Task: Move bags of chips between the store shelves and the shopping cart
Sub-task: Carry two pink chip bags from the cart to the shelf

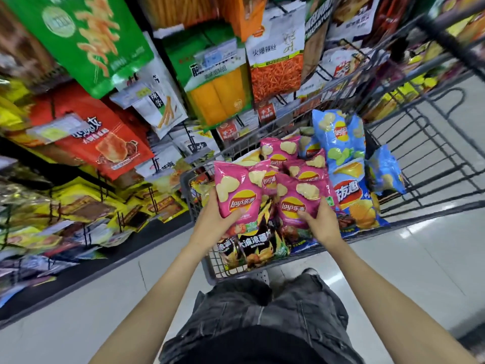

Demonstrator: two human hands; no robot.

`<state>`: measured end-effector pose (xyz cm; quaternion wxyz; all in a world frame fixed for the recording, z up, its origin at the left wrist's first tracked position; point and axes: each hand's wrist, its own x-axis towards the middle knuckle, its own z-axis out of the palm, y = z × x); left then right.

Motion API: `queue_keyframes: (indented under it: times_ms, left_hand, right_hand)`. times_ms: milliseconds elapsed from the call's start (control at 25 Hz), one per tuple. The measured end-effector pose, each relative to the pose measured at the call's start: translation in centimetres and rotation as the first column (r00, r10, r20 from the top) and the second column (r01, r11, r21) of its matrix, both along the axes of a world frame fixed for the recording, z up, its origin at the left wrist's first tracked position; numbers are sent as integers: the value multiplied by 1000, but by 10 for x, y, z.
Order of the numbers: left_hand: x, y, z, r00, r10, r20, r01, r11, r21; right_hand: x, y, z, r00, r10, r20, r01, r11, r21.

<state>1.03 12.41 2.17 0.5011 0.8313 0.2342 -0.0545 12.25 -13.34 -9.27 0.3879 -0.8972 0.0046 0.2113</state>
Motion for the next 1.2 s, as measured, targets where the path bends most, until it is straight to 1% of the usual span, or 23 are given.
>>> queue_keyframes:
  times_ms: [120,240,360,440,560,720,800,920,1000,1080,1200]
  left_hand:
    - [23,-12,9,997,-51,50,52,999,-7]
    - [58,-38,21,987,-125,105,126,992,-10]
    - [94,-78,32,971,-185,153,192,981,-32]
    - [112,-111,44,948,-225,223,235,972,-17]
    - [128,-174,63,907,-301,294,314,949,3]
    - [137,-260,77,853,-387,351,418,908,-13]
    - [137,-312,81,832,-403,382,446,894,-30]
    - [135,-404,97,793,-428,433,490,871,-38]
    - [136,-462,108,753,-460,470,529,848,-19]
    - [140,-505,122,711,-485,509,557,830,12]
    - [156,-564,141,664,-538,519,591,803,75]
  right_hand:
    - [3,-16,36,986,-121,111,103,982,157]
    - [5,-48,79,927,-324,187,253,912,324]
    - [-1,-95,117,858,-473,202,354,828,436]
    - [-5,-126,136,813,-549,193,401,769,497]
    - [-14,-183,160,739,-641,208,467,710,527]
    - [-38,-269,189,676,-703,220,505,660,556]
    - [-58,-317,202,643,-733,224,517,630,579]
    - [-86,-397,222,567,-791,228,539,566,624]
    - [-98,-446,234,524,-810,264,543,557,629]
    - [-102,-481,243,502,-815,288,540,556,632]
    - [-94,-529,254,482,-823,299,515,543,663]
